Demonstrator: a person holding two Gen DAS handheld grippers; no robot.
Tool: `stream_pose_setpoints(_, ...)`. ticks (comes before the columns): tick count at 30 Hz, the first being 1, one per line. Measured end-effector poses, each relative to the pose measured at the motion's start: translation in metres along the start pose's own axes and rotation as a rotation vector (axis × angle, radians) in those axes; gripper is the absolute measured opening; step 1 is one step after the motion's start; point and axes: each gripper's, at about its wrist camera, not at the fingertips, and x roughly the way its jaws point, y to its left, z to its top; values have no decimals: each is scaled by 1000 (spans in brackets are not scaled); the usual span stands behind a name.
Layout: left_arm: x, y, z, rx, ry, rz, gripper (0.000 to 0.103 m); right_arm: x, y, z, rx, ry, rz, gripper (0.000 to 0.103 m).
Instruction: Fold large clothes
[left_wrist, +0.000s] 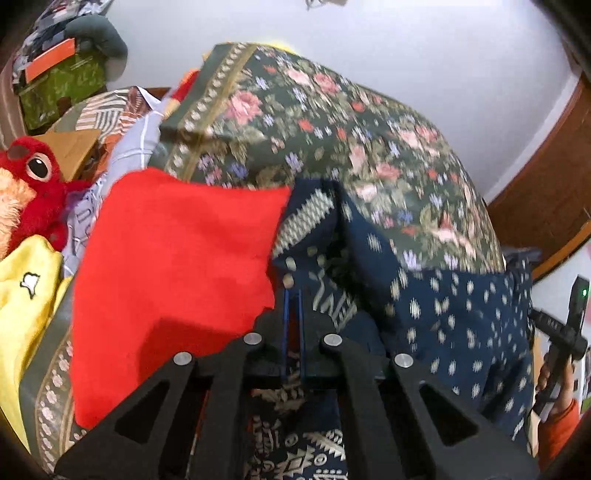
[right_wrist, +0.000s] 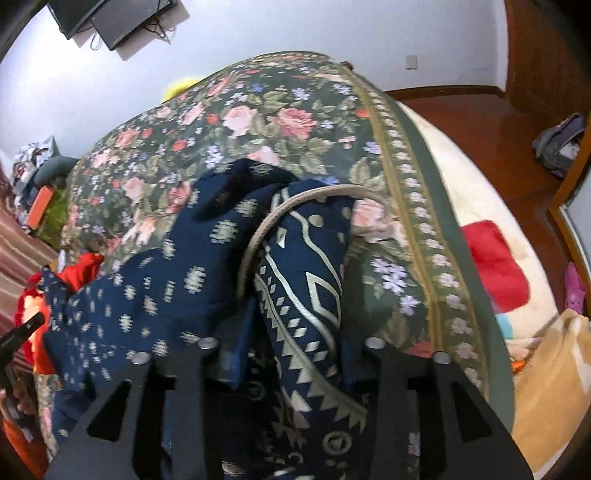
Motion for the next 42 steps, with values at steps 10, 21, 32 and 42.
stream_pose_setpoints(10,-45,-42,-22,136,-7,27,3,-69,19,-20,-118,-35,-116,50)
stream_pose_setpoints(21,-149,-86,-57,264,-108,19,30,-193,60,-59,-233,-187,-62,83)
stream_pose_setpoints(32,-212,-83,-128,291,-148,43,74,-238,81,-122,-296,-201,-22,103)
stream_pose_setpoints(42,-187,-30,-196,174,43,54,85,-209,56,-181,-237,-38,-1,103)
